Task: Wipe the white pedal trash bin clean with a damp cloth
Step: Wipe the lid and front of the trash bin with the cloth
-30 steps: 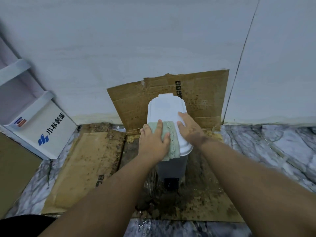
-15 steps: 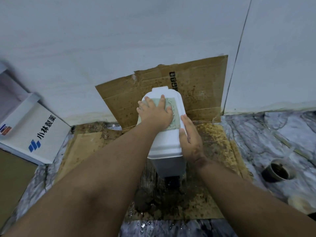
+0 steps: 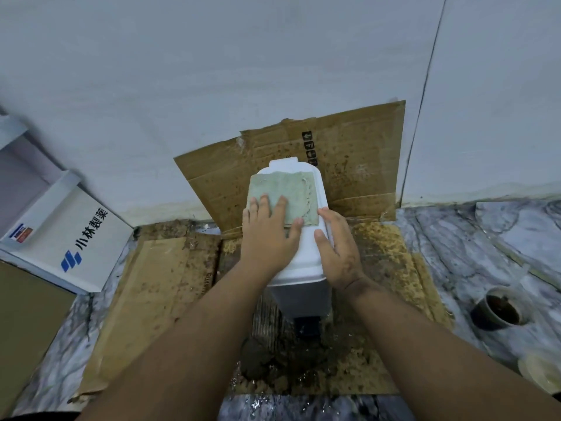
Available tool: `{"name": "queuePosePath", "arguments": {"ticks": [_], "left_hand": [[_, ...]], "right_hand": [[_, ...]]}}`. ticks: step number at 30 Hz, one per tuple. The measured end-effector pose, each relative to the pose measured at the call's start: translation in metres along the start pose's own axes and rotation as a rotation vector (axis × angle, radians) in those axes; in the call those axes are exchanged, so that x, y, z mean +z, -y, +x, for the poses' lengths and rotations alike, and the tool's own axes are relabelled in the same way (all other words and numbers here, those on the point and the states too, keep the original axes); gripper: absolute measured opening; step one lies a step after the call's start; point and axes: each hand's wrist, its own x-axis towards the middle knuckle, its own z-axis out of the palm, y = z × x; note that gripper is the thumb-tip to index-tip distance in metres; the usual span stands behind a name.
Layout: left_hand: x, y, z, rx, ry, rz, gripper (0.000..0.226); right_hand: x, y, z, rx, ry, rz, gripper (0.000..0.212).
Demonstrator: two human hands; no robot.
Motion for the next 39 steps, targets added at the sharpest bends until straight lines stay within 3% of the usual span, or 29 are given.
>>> {"name": "queuePosePath", "arguments": {"ticks": [3, 5, 11, 18, 21, 26, 30, 36, 39], "left_hand": [[0.002, 0.001, 0.001, 0.004, -0.023, 0.007, 0.075], [0.002, 0.002, 0.000, 0.025, -0.018, 0.038, 0.078], [0.002, 0.010, 0.002, 0.043, 0.002, 0.035, 0.085], [0.003, 0.023, 0.003, -0.017, -0.006, 0.032, 0.110], [0.003, 0.021, 0.001, -0.015, -0.005, 0.017, 0.111], [0.002, 0.025, -0.001, -0.007, -0.039, -0.086, 0.113], [-0.001, 0.042, -0.002, -0.008, -0.013, -0.114, 0.110], [-0.005, 0.049, -0.002, 0.056, 0.025, -0.112, 0.104], [-0.004, 0.040, 0.000, 0.070, 0.035, -0.149, 0.110]], "right_hand": [[-0.006, 0.014, 0.021, 0.067, -0.079, -0.050, 0.039], [-0.009, 0.030, 0.043, 0.015, -0.106, -0.171, 0.039], [0.019, 0.053, 0.094, 0.147, 0.329, -0.520, 0.052], [0.007, 0.044, 0.107, 0.176, 0.423, -0.465, 0.057], [-0.005, 0.035, 0.100, 0.183, 0.373, -0.360, 0.057], [-0.013, 0.019, 0.061, 0.296, 0.192, 0.030, 0.056], [-0.002, 0.015, 0.040, 0.363, 0.202, 0.126, 0.051], [0.024, 0.066, 0.075, 0.242, 0.139, -0.092, 0.060], [0.050, 0.072, 0.100, 0.221, 0.348, -0.580, 0.057]]}}
